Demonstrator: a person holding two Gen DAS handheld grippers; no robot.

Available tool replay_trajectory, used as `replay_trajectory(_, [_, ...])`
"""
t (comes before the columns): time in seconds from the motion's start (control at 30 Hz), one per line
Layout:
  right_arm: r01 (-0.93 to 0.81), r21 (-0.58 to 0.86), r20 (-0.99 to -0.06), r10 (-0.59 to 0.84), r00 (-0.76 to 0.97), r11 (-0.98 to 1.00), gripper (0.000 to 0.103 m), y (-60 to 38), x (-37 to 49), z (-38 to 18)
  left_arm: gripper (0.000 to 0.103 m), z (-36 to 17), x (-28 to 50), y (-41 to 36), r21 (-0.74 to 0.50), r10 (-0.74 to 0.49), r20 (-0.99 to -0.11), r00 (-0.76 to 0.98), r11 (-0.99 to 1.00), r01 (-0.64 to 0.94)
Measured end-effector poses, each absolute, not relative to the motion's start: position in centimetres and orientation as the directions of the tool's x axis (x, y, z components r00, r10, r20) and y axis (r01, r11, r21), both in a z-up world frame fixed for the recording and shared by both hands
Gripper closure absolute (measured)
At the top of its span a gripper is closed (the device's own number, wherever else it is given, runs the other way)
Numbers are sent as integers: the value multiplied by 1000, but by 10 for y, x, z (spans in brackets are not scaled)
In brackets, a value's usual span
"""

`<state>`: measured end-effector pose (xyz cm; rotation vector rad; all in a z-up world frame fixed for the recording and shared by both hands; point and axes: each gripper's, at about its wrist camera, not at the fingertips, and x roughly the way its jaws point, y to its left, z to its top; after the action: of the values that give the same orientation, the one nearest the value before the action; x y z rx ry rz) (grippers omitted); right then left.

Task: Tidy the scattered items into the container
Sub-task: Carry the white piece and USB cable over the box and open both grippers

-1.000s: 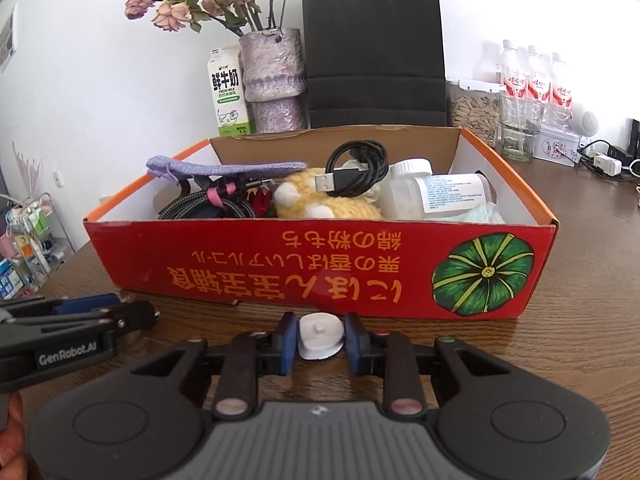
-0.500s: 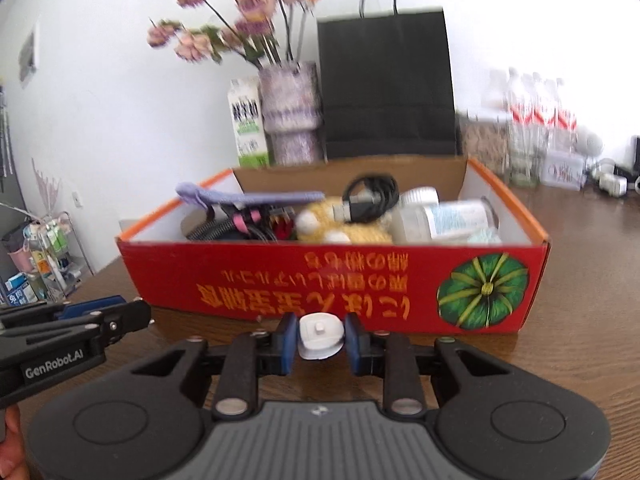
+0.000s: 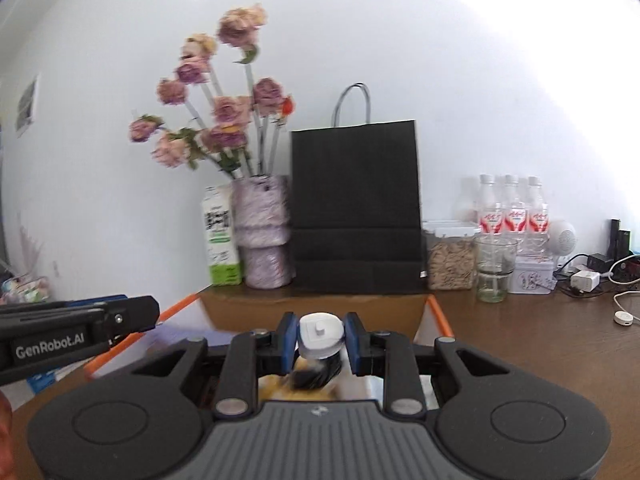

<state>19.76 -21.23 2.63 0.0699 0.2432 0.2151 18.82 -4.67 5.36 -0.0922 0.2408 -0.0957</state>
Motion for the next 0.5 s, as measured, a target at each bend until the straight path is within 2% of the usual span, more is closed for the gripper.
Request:
replay_trajectory(0.13, [-150, 152, -241, 184, 953, 977, 79, -221, 243, 19, 77, 40, 232, -60, -138, -86, -213, 973, 989, 57])
replay_trajectory(0.2, [-145, 171, -273, 188, 943, 974, 79, -225, 256, 6, 77, 29, 242, -64, -82, -74, -249, 966, 995, 55])
replay_trajectory(0.27, [-137, 174, -301, 185, 936, 975, 79, -227, 261, -2, 77, 22, 242, -64, -43, -44, -248, 968, 998, 34])
replay_trajectory(0.4, [-150, 171, -294, 196, 936, 974, 79, -225, 257, -5, 77, 21, 239, -59, -55, -35, -248, 968, 998, 22])
replay_trajectory(0.5, [-163, 161, -281, 203, 938, 973, 75, -222, 251, -5, 71, 21, 233, -63, -20, -2, -223, 975, 1000, -3])
